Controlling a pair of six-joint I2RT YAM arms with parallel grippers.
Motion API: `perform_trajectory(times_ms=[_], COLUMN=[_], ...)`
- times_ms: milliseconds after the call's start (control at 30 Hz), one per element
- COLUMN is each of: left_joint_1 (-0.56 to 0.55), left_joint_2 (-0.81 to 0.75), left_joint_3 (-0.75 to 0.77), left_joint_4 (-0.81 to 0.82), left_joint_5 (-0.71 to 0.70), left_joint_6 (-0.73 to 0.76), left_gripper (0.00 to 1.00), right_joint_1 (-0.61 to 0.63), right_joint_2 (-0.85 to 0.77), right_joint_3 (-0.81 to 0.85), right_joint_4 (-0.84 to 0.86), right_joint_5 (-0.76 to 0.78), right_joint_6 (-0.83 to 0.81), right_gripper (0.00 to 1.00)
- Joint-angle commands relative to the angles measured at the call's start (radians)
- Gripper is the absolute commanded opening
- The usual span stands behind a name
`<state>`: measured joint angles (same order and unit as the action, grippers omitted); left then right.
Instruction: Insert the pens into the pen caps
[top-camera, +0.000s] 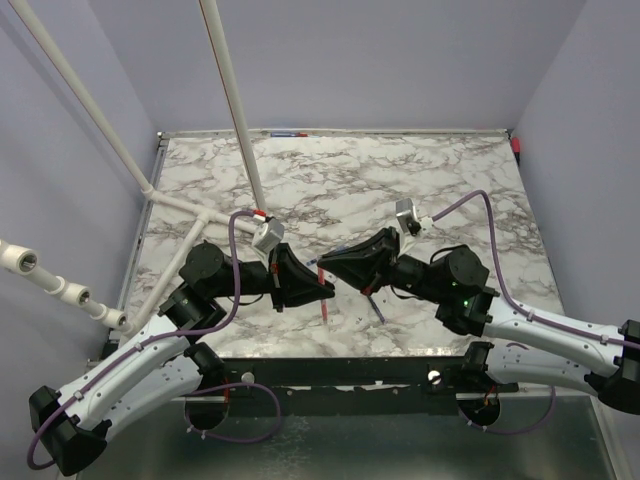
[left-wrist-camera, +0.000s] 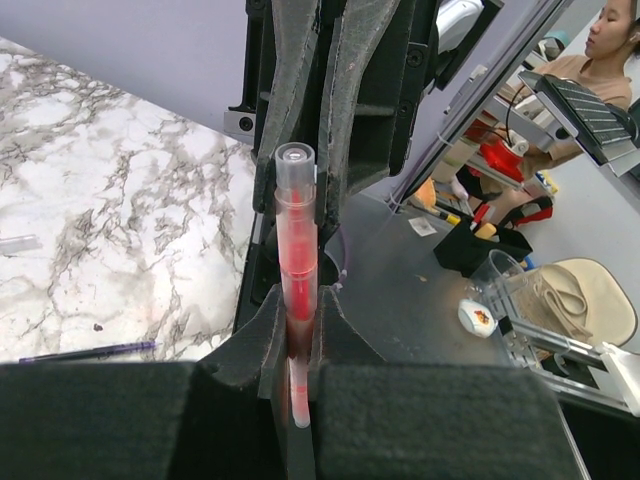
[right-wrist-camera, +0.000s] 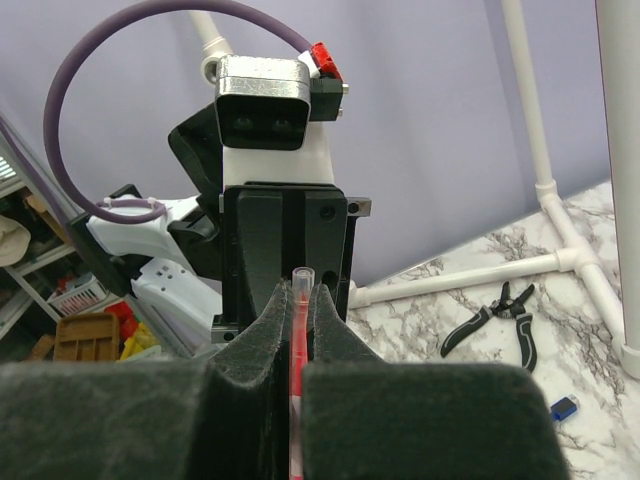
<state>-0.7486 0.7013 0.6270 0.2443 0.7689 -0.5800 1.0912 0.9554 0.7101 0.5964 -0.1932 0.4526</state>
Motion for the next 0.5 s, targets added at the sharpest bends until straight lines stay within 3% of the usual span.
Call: perform_trajectory(times_ms=[0,467], left_joint_1=[0.002,0.002], left_joint_2=[0.0,0.037], left_joint_3=[0.037,0.129], left_joint_4=[0.038,-0.081], left_joint_5=[-0.033,-0.048], left_joint_6=[-0.005,0.106], left_gripper=[0.0,0.0], right_joint_1=[0.01,0.03], right_joint_2=[-0.035,-0.088], right_joint_3=[-0.031,-0.067], right_joint_4=[-0.038,-0.231], right_joint_5=[0.007,-0.017], right_joint_6=[0.005,0.025], right_gripper=[0.01,0.01])
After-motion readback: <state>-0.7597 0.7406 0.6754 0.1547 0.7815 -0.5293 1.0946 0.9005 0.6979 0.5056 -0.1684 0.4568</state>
